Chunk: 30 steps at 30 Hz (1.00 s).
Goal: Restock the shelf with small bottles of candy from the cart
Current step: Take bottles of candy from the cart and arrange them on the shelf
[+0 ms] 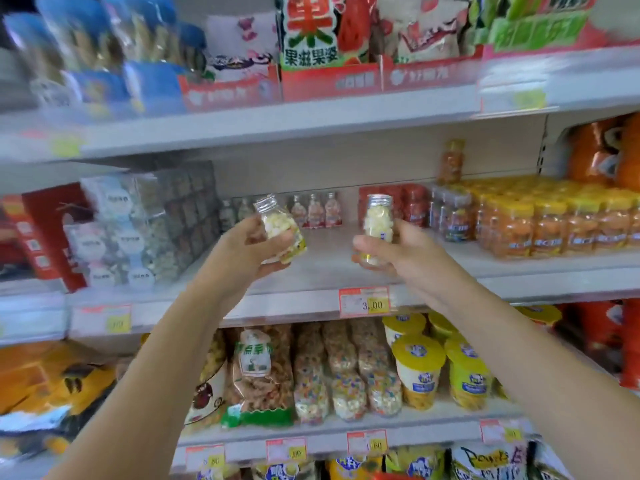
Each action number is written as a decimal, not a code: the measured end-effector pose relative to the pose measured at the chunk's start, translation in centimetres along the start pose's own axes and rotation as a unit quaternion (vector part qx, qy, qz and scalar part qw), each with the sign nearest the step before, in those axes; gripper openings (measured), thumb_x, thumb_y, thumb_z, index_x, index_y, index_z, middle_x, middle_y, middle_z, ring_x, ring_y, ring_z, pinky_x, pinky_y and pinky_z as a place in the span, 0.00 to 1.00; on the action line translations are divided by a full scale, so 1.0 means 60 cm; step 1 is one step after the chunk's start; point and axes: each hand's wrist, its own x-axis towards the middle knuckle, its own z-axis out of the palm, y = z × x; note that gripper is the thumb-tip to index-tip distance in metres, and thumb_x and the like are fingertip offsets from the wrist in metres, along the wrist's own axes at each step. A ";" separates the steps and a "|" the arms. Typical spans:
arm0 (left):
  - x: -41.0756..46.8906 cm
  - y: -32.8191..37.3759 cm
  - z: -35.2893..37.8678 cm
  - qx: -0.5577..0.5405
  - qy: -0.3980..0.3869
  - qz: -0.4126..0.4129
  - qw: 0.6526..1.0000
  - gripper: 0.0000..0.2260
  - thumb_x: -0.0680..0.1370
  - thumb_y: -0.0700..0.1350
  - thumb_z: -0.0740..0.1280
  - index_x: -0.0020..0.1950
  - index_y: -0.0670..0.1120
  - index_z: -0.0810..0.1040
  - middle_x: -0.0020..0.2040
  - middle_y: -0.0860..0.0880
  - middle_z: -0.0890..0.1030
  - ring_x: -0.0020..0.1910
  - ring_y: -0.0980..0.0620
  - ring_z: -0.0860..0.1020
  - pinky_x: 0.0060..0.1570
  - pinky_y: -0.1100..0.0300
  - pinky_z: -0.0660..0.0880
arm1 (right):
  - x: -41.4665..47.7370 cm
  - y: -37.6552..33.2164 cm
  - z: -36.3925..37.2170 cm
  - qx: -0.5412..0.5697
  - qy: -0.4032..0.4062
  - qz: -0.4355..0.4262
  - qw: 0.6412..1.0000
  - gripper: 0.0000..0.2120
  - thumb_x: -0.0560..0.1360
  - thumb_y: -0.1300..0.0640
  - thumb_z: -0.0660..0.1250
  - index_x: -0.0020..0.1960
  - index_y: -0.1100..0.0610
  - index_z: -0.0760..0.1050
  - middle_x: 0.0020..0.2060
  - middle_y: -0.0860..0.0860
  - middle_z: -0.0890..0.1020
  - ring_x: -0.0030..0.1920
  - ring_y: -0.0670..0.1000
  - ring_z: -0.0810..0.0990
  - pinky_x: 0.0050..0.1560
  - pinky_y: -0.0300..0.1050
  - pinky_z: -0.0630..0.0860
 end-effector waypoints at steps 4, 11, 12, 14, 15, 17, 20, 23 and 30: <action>0.083 -0.028 -0.043 0.082 0.014 -0.016 0.996 0.18 0.74 0.44 0.70 0.62 0.42 0.74 0.54 0.44 0.81 0.50 0.48 0.81 0.47 0.58 0.79 | 0.082 -0.011 0.017 -0.150 0.005 0.004 0.989 0.13 0.71 0.56 0.73 0.55 0.57 0.78 0.45 0.51 0.83 0.39 0.42 0.79 0.35 0.29 0.73; 0.197 -0.090 -0.084 0.196 0.056 -0.064 0.977 0.29 0.70 0.45 0.75 0.68 0.40 0.69 0.60 0.36 0.75 0.57 0.39 0.77 0.54 0.51 0.77 | 0.240 0.025 0.072 -0.344 -0.003 0.008 0.939 0.20 0.65 0.53 0.78 0.53 0.60 0.79 0.52 0.54 0.82 0.50 0.52 0.79 0.49 0.42 0.74; 0.209 -0.097 -0.088 0.227 0.056 -0.063 0.970 0.28 0.71 0.45 0.75 0.68 0.41 0.70 0.60 0.39 0.77 0.58 0.40 0.77 0.56 0.50 0.77 | 0.264 0.037 0.080 -0.359 -0.005 0.009 0.933 0.23 0.63 0.52 0.79 0.54 0.60 0.79 0.54 0.55 0.81 0.53 0.54 0.79 0.52 0.44 0.75; 0.228 -0.103 -0.095 0.287 0.046 -0.063 0.955 0.29 0.71 0.47 0.75 0.69 0.42 0.70 0.62 0.41 0.77 0.59 0.41 0.77 0.59 0.49 0.75 | 0.301 0.058 0.098 -0.371 -0.014 0.022 0.928 0.28 0.62 0.52 0.80 0.58 0.60 0.77 0.58 0.55 0.79 0.59 0.55 0.77 0.59 0.47 0.75; 0.236 -0.104 -0.099 0.305 0.039 -0.065 0.949 0.28 0.71 0.47 0.74 0.68 0.42 0.70 0.61 0.42 0.77 0.58 0.41 0.77 0.60 0.49 0.75 | 0.315 0.065 0.107 -0.358 -0.020 0.031 0.933 0.28 0.62 0.53 0.81 0.58 0.60 0.77 0.58 0.56 0.79 0.60 0.57 0.76 0.60 0.51 0.75; 0.248 -0.108 -0.107 0.325 0.035 -0.064 0.943 0.21 0.72 0.47 0.73 0.62 0.43 0.73 0.57 0.44 0.79 0.54 0.44 0.78 0.58 0.52 0.75 | 0.338 0.073 0.120 -0.315 -0.033 0.049 0.947 0.22 0.63 0.60 0.80 0.54 0.62 0.77 0.52 0.56 0.80 0.57 0.59 0.79 0.58 0.55 0.77; 0.256 -0.120 -0.119 0.324 0.041 -0.052 0.944 0.10 0.74 0.44 0.72 0.52 0.47 0.74 0.47 0.47 0.79 0.46 0.47 0.77 0.46 0.59 0.72 | 0.370 0.086 0.133 -0.293 -0.032 0.054 0.954 0.22 0.64 0.61 0.79 0.54 0.64 0.77 0.49 0.56 0.81 0.53 0.59 0.81 0.55 0.55 0.79; 0.262 -0.123 -0.127 0.342 0.035 -0.049 0.938 0.06 0.74 0.43 0.72 0.42 0.47 0.75 0.37 0.50 0.78 0.36 0.53 0.74 0.33 0.64 0.68 | 0.390 0.105 0.140 -0.273 -0.006 0.064 0.960 0.28 0.59 0.60 0.82 0.55 0.66 0.78 0.52 0.59 0.82 0.52 0.58 0.82 0.53 0.53 0.80; 0.272 -0.123 -0.134 0.399 0.018 -0.039 0.916 0.13 0.76 0.47 0.69 0.56 0.40 0.79 0.50 0.44 0.80 0.42 0.53 0.73 0.38 0.64 0.66 | 0.396 0.123 0.140 -0.266 0.018 0.061 0.962 0.22 0.61 0.62 0.80 0.52 0.65 0.79 0.47 0.58 0.84 0.46 0.55 0.83 0.50 0.53 0.81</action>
